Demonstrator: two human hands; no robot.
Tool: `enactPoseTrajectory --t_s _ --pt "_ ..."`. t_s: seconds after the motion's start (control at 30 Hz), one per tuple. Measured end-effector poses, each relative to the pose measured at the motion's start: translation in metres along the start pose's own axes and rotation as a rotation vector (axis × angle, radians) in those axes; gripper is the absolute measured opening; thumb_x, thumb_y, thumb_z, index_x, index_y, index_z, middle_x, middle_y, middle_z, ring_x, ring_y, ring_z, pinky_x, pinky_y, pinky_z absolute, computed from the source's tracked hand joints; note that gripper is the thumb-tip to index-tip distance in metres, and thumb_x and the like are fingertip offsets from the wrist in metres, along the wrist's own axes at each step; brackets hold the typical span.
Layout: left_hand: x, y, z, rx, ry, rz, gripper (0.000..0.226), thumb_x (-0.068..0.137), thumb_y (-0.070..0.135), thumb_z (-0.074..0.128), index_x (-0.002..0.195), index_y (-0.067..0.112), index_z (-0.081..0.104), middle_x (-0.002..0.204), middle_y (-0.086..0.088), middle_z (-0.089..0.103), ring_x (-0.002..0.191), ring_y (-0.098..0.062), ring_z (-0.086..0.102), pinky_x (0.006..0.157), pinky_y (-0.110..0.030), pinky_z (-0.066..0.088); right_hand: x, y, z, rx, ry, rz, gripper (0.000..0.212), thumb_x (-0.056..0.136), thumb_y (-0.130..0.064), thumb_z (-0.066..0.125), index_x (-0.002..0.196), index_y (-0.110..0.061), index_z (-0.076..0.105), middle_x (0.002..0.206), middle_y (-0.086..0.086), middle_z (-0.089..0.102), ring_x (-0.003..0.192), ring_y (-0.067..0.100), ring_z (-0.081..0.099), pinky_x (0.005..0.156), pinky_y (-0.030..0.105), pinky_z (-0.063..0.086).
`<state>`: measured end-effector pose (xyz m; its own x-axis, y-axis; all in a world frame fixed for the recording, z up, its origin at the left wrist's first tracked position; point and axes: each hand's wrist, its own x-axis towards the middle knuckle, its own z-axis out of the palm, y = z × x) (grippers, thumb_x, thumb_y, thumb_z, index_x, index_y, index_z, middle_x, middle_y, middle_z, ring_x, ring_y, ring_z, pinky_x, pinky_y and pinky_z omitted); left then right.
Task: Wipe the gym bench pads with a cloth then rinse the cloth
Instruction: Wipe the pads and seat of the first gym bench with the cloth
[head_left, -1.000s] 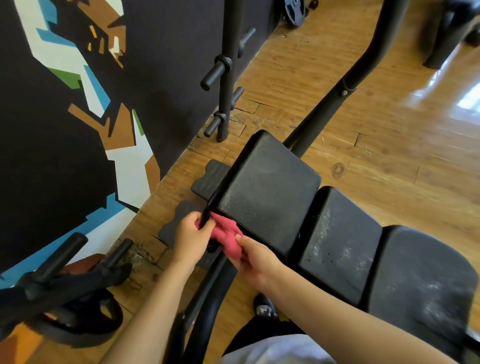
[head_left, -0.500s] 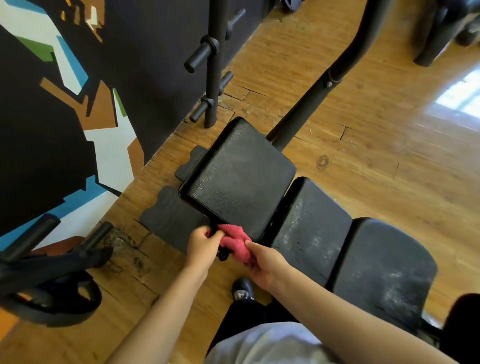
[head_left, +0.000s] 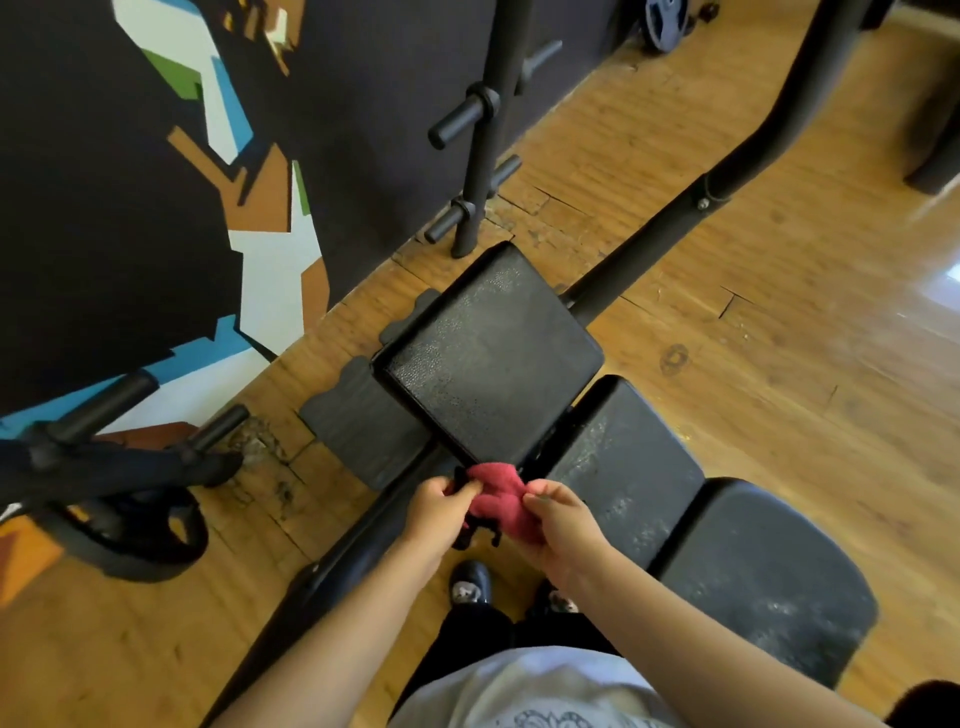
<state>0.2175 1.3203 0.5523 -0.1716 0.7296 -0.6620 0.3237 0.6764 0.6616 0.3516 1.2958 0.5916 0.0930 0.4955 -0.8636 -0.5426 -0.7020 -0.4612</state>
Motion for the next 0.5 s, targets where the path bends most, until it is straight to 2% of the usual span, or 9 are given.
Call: enactPoseTrajectory --t_s 0.07,0.13,0.2,0.23,0.3,0.37,0.43,0.5 --pt "-0.012 0.003 0.007 -0.08 -0.06 -0.011 0.017 0.087 0.025 0.069 0.086 0.008 0.068 0.082 -0.013 0.071 0.069 -0.023 0.064 0.064 -0.035 0.051 -0.005 -0.006 -0.009 -0.034 -0.039 -0.016 0.02 0.095 -0.003 0.047 0.081 -0.015 0.053 0.072 0.009 0.058 0.059 0.018 0.055 0.053 0.028 0.046" --pt "-0.023 0.013 0.015 -0.188 -0.143 0.024 0.022 0.085 0.026 0.072 0.097 0.007 0.07 0.089 -0.013 0.073 0.073 -0.023 0.066 0.073 -0.043 0.055 -0.007 -0.014 -0.019 -0.037 -0.134 0.004 0.002 0.094 -0.016 0.054 0.093 -0.014 0.052 0.072 0.008 0.06 0.053 0.017 0.056 0.05 0.025 0.044" --pt "-0.03 0.03 0.02 -0.245 -0.176 0.11 0.024 0.084 0.024 0.073 0.099 0.006 0.07 0.093 -0.011 0.073 0.08 -0.02 0.066 0.081 -0.042 0.053 -0.004 -0.028 -0.027 -0.002 -0.261 0.016 0.026 0.087 -0.025 0.062 0.105 -0.013 0.048 0.065 0.005 0.058 0.042 0.013 0.049 0.043 0.022 0.04" --pt "-0.031 0.039 0.021 -0.268 -0.175 0.156 0.018 0.086 0.019 0.071 0.099 0.006 0.069 0.094 -0.009 0.072 0.084 -0.018 0.065 0.083 -0.038 0.052 -0.004 -0.038 -0.027 -0.005 -0.31 0.002 0.035 0.081 -0.028 0.066 0.107 -0.013 0.048 0.067 0.004 0.059 0.042 0.012 0.046 0.042 0.021 0.039" --pt "-0.03 0.061 0.016 -0.272 -0.173 0.27 0.007 0.089 0.009 0.066 0.095 0.011 0.068 0.092 -0.005 0.071 0.086 -0.013 0.064 0.083 -0.03 0.049 -0.004 -0.061 -0.024 -0.085 -0.361 -0.035 0.035 0.08 -0.025 0.069 0.107 -0.011 0.052 0.082 0.008 0.063 0.054 0.013 0.054 0.047 0.023 0.048" --pt "-0.026 0.079 0.003 -0.211 -0.114 0.39 0.007 0.085 0.013 0.069 0.092 0.013 0.067 0.091 -0.002 0.071 0.087 -0.012 0.064 0.083 -0.03 0.049 -0.005 -0.085 -0.013 -0.204 -0.379 -0.099 0.024 0.084 -0.014 0.068 0.105 -0.014 0.056 0.096 0.008 0.065 0.069 0.012 0.065 0.055 0.024 0.054" --pt "-0.022 0.093 -0.015 -0.138 -0.012 0.464 0.018 0.079 0.024 0.071 0.092 0.012 0.069 0.092 -0.001 0.073 0.09 -0.015 0.068 0.084 -0.034 0.051 -0.003 -0.109 0.004 -0.335 -0.429 -0.231 0.028 0.084 -0.004 0.068 0.106 -0.015 0.057 0.098 0.005 0.064 0.073 0.009 0.068 0.058 0.021 0.056" --pt "-0.017 0.105 -0.035 -0.089 0.09 0.513 0.013 0.083 0.023 0.073 0.094 0.018 0.069 0.093 0.005 0.073 0.091 -0.009 0.068 0.083 -0.032 0.055 -0.004 -0.131 0.032 -0.517 -0.499 -0.415 0.032 0.084 -0.001 0.068 0.108 -0.017 0.055 0.094 0.004 0.064 0.07 0.007 0.067 0.058 0.02 0.056"
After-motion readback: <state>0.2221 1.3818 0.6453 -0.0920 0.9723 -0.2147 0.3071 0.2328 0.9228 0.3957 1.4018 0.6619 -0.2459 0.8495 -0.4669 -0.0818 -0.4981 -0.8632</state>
